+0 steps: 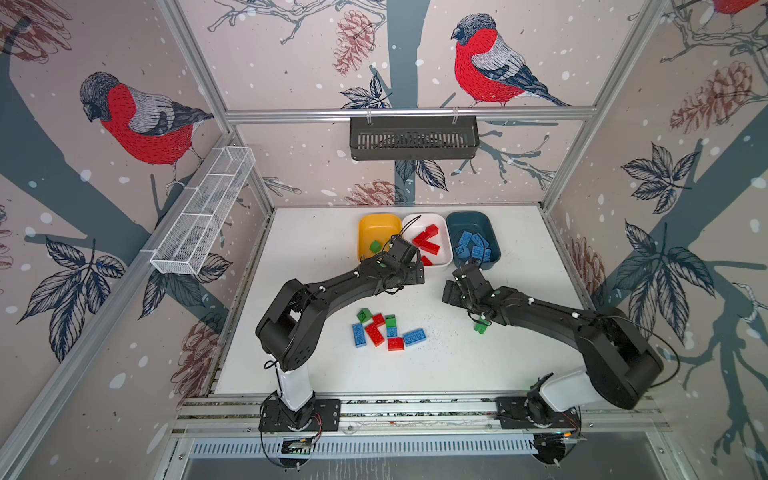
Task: Sort the legos into containers by color
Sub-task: 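Grasp the green brick with the right gripper while the left draws back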
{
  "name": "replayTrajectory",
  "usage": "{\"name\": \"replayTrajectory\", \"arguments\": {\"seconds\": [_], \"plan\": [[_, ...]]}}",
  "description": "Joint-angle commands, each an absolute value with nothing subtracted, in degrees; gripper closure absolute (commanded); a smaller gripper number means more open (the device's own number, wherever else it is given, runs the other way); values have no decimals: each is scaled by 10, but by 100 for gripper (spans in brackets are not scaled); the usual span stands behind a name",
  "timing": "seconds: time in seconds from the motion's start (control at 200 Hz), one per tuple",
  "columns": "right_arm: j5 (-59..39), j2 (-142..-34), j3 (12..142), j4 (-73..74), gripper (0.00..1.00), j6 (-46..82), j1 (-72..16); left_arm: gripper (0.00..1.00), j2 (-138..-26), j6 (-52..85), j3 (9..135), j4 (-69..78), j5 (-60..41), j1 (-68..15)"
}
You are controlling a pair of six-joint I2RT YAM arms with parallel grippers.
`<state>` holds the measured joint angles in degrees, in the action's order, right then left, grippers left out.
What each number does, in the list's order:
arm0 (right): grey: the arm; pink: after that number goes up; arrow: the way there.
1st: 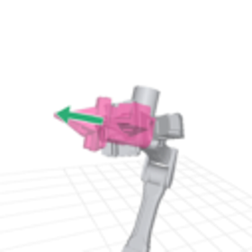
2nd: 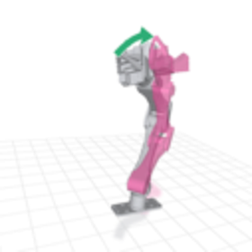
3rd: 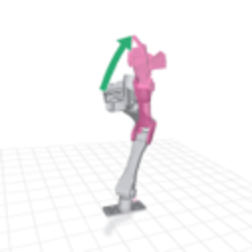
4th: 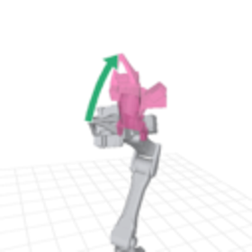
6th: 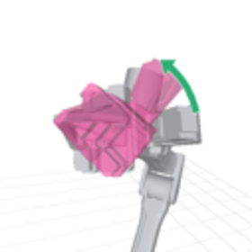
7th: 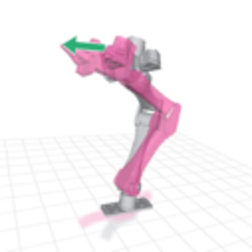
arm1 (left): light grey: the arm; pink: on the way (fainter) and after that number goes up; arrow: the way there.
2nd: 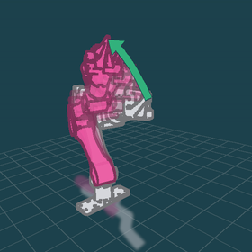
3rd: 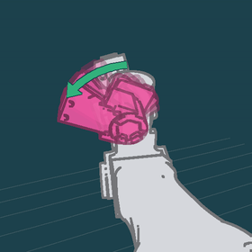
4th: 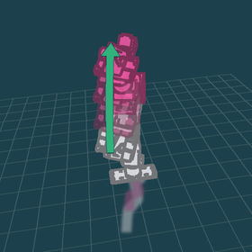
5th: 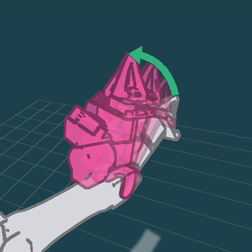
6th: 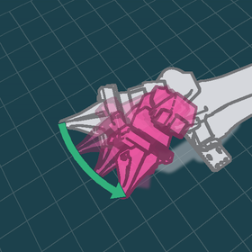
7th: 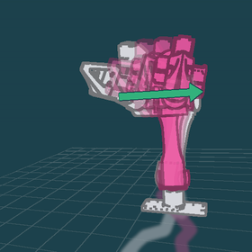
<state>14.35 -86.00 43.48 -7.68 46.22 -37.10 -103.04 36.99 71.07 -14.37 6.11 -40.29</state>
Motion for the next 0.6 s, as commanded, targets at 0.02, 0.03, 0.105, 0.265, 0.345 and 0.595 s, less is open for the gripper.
{"name": "replayTrajectory", "arguments": {"seconds": [0.02,0.03,0.105,0.265,0.345,0.595], "plan": [[198,-885,453,-110,18,496,-384,3,-1032,377,712,-140,70,-402],[199,-887,454,-110,19,497,-385,3,-1032,378,711,-141,70,-402],[204,-901,462,-114,21,496,-387,4,-1033,381,709,-142,71,-402],[204,-924,467,-111,27,493,-389,4,-1034,385,705,-140,68,-402],[207,-931,468,-108,29,493,-389,3,-1035,385,705,-140,68,-401],[208,-959,471,-75,36,500,-386,4,-1036,386,705,-143,72,-402]]}}
